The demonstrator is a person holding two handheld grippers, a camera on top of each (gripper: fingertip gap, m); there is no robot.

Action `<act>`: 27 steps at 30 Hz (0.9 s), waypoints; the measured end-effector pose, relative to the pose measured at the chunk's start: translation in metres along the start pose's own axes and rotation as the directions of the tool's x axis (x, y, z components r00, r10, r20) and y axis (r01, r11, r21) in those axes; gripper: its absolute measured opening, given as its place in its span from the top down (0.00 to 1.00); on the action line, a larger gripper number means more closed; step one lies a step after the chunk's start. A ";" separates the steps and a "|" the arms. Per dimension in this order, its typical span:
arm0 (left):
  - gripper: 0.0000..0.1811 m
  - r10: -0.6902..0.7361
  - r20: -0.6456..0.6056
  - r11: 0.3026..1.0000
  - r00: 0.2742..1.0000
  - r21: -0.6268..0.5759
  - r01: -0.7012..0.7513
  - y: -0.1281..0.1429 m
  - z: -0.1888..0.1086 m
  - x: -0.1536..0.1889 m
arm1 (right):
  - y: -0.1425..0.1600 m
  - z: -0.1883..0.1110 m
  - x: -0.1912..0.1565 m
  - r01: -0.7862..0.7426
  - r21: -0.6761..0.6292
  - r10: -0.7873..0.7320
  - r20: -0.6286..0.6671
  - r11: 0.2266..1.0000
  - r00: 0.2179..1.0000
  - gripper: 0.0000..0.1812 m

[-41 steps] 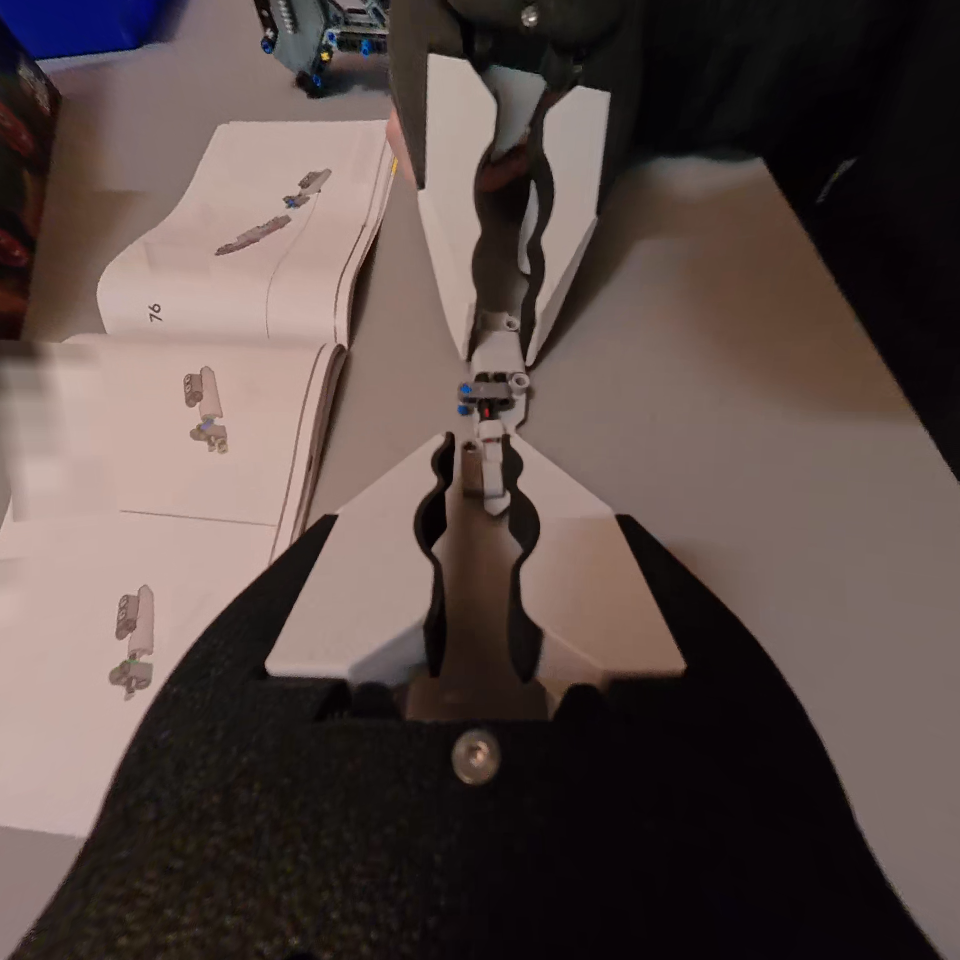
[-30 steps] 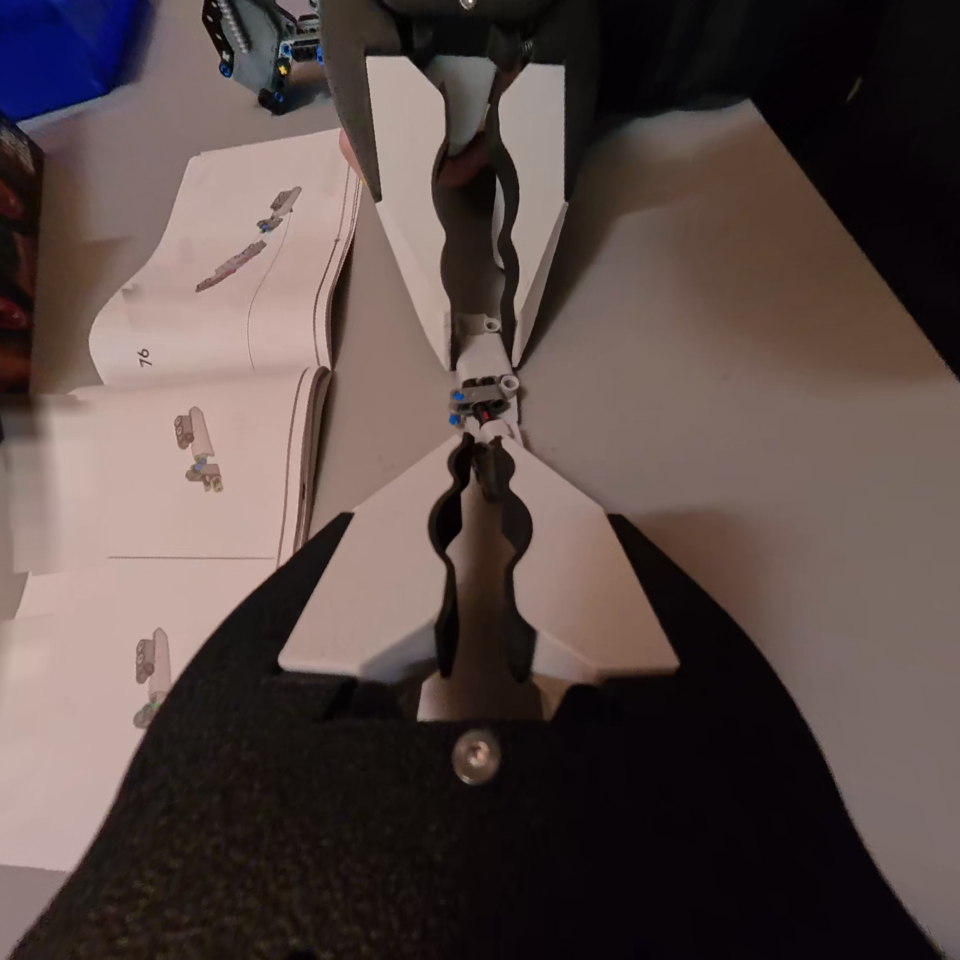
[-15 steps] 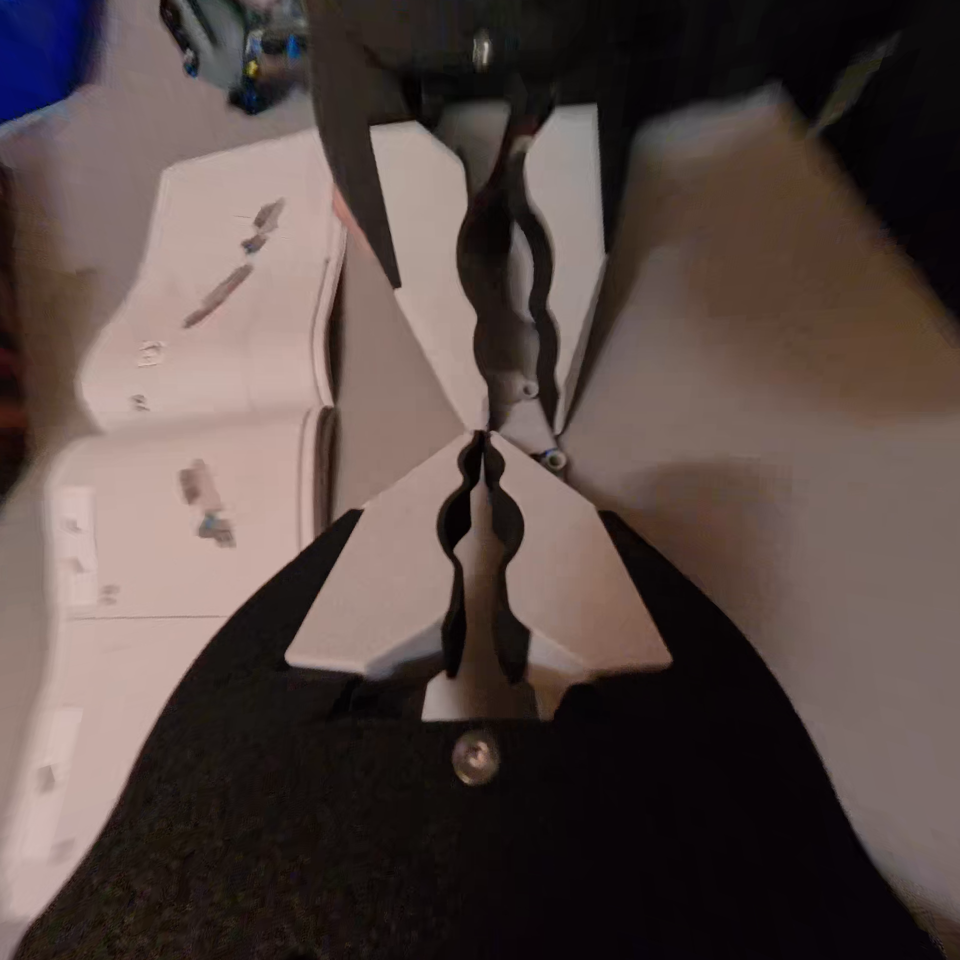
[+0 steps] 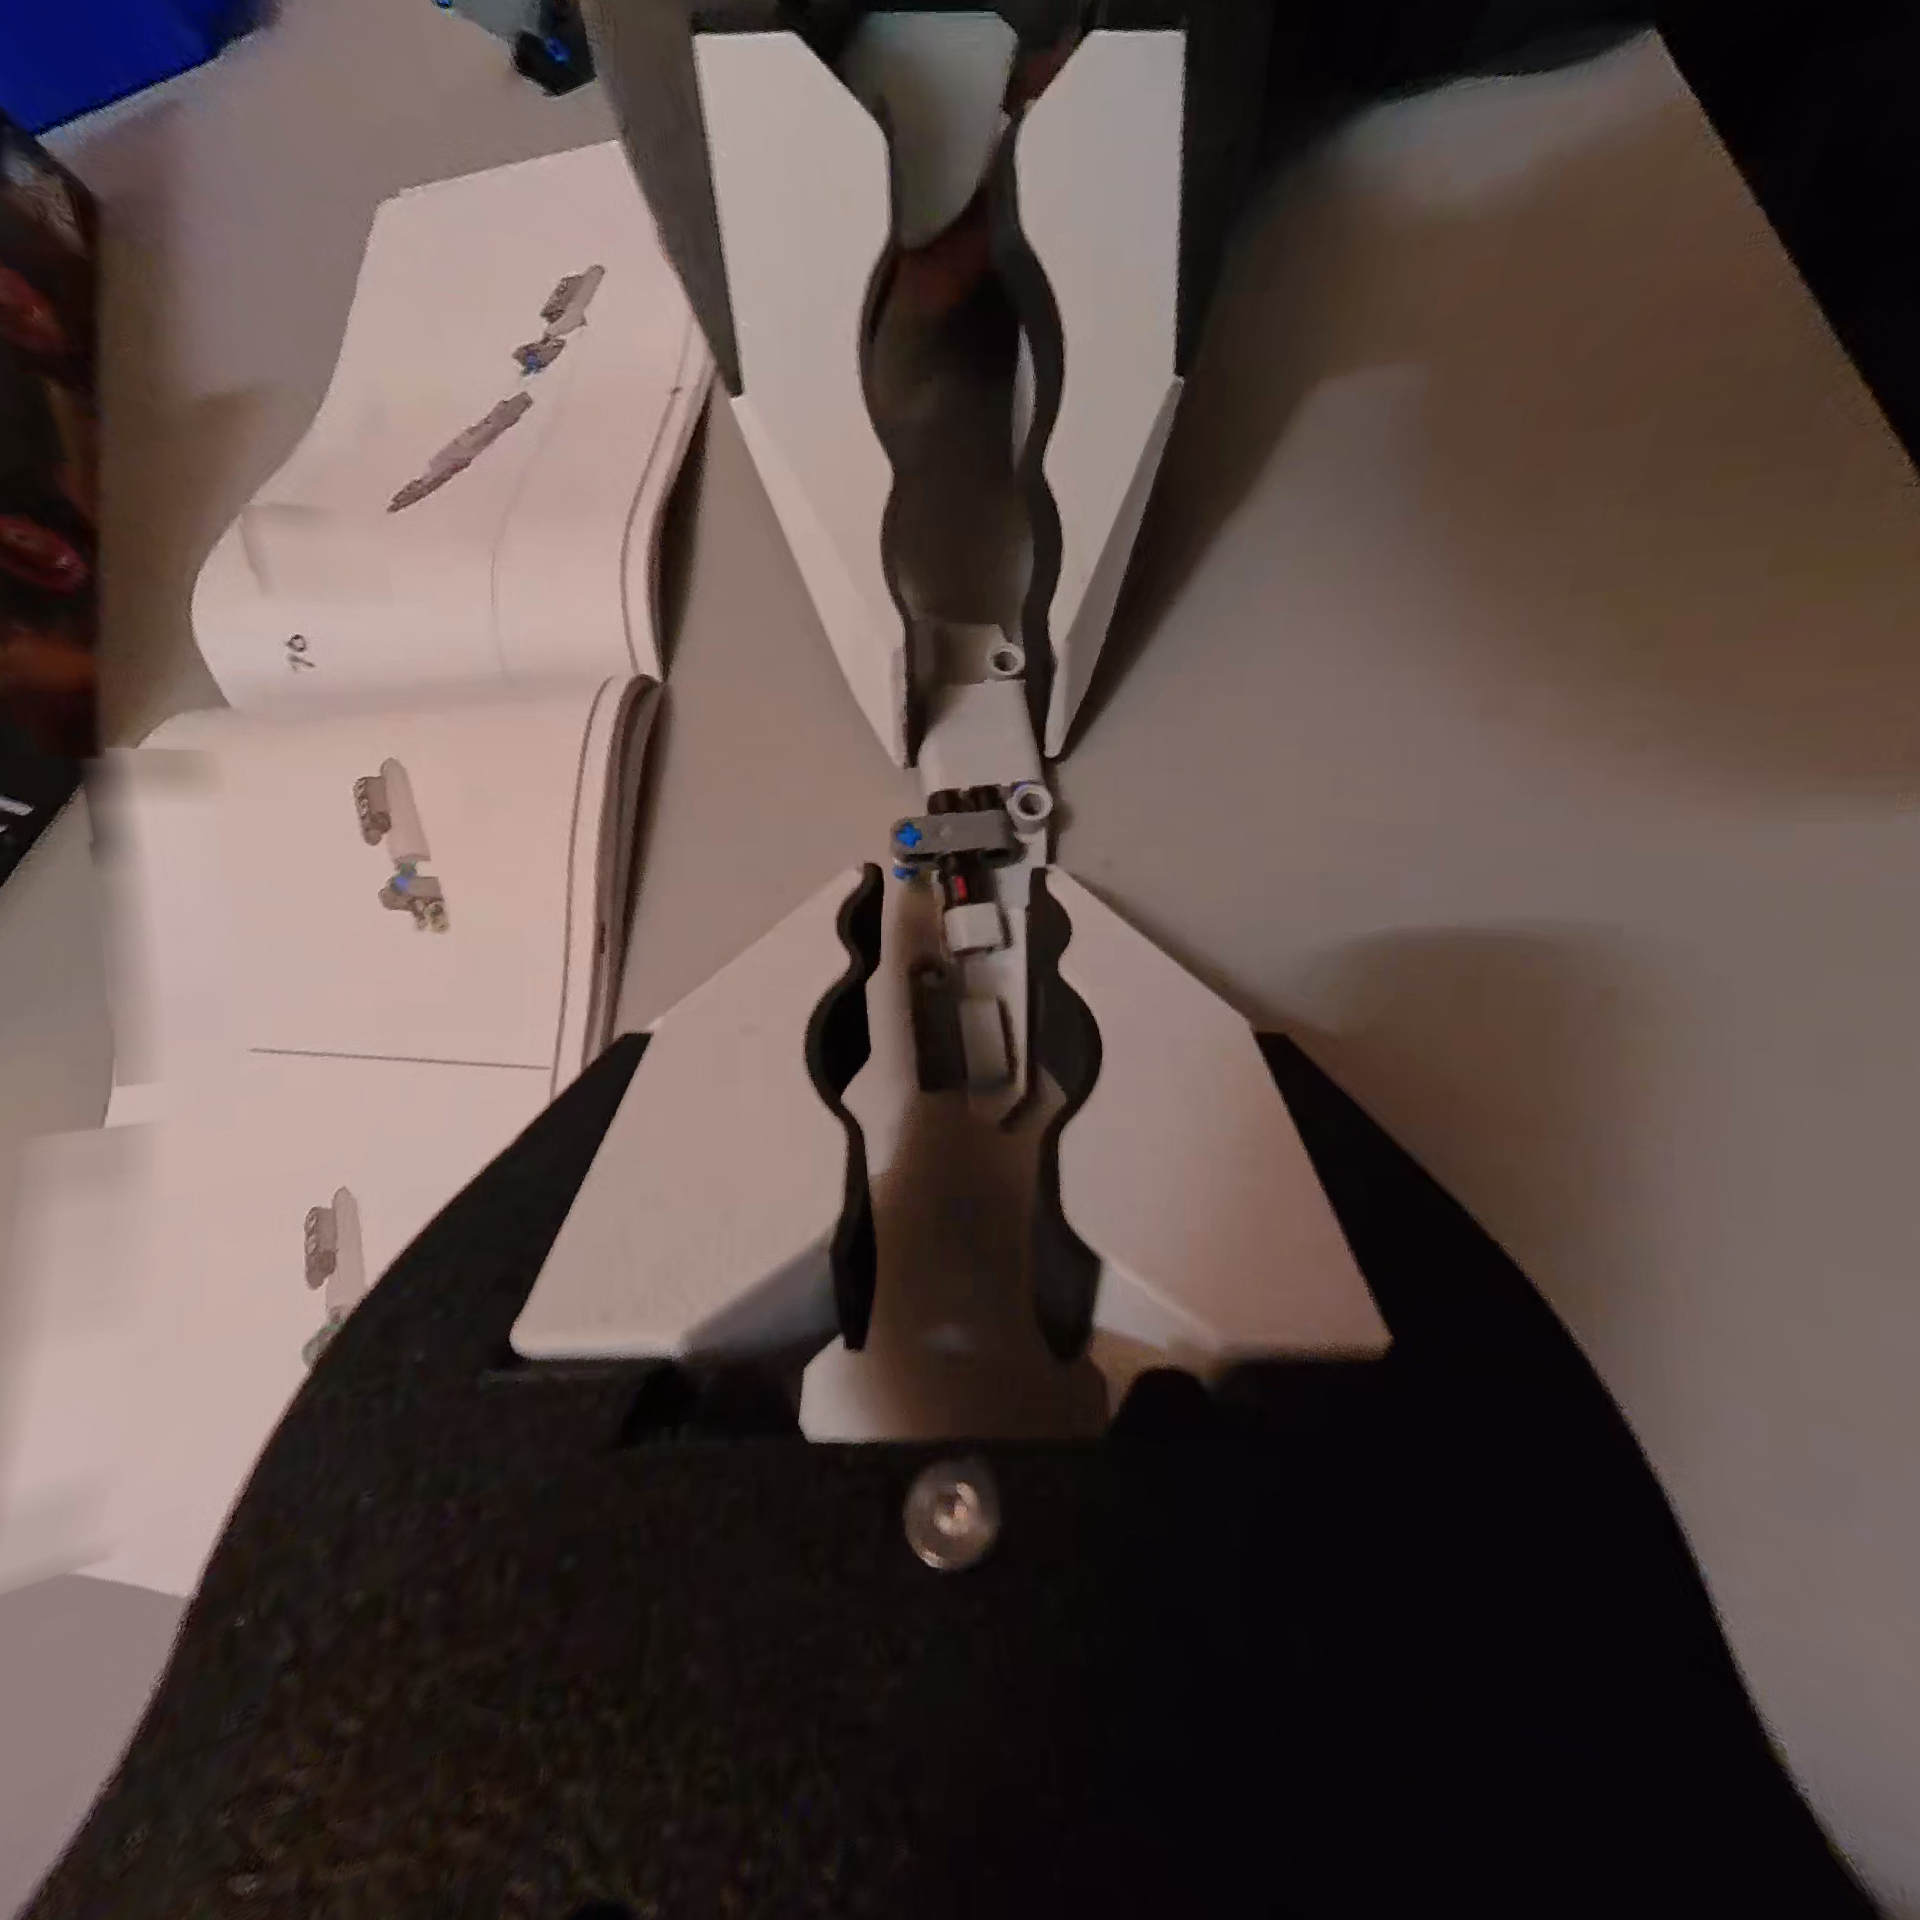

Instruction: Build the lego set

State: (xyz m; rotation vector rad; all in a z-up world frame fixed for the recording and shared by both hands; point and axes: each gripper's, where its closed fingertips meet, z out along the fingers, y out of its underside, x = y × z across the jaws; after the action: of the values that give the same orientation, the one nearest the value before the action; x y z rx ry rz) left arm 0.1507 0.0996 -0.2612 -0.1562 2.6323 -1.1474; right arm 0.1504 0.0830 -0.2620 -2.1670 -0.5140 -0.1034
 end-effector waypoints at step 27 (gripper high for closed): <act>0.99 -0.042 -0.025 0.995 0.999 -0.092 0.040 -0.001 0.002 -0.005 | 0.000 0.001 0.001 -0.019 -0.005 0.019 0.012 1.000 1.000 0.87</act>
State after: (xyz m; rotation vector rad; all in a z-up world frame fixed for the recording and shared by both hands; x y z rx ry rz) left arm 0.1562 0.0985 -0.2605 -0.2151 2.7190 -1.0486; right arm 0.1510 0.0845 -0.2624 -2.1776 -0.5004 -0.0819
